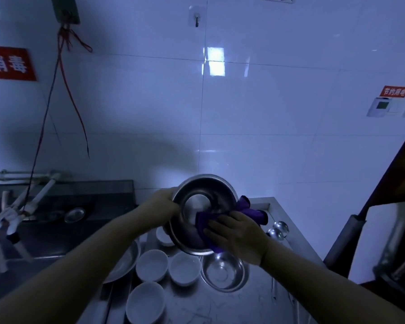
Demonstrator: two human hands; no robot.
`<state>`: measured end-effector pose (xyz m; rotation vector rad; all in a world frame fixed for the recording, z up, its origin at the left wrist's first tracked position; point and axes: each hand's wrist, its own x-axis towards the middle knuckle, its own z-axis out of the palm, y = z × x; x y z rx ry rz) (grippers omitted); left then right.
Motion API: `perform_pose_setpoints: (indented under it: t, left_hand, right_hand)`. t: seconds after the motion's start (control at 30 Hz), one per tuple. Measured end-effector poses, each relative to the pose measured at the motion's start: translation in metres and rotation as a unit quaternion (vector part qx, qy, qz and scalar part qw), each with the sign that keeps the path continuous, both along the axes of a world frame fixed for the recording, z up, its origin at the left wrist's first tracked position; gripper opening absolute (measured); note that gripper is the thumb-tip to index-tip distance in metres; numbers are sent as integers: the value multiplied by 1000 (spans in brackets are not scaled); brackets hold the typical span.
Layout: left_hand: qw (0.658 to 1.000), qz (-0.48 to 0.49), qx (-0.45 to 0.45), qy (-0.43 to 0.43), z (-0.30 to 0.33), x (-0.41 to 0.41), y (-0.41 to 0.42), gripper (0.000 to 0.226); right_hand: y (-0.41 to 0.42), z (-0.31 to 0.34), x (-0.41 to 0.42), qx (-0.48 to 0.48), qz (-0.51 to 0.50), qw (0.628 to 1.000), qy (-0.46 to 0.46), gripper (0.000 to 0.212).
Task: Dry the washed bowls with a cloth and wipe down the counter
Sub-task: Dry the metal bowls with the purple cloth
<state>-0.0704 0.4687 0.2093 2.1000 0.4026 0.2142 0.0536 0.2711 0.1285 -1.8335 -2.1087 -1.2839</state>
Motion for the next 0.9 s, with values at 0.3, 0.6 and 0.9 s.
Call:
perform_pose_setpoints:
  t: [0.3, 0.6, 0.9]
  left_hand:
    - [964, 139, -177, -144, -36, 1, -39, 29]
    - [998, 37, -46, -26, -4, 2, 12, 23]
    - [975, 122, -125, -139, -28, -2, -20, 17]
  right_hand:
    - [33, 7, -33, 130, -90, 983, 90, 15]
    - [14, 19, -7, -8, 11, 1000, 12, 14]
    - [34, 20, -23, 91, -83, 991, 43, 15]
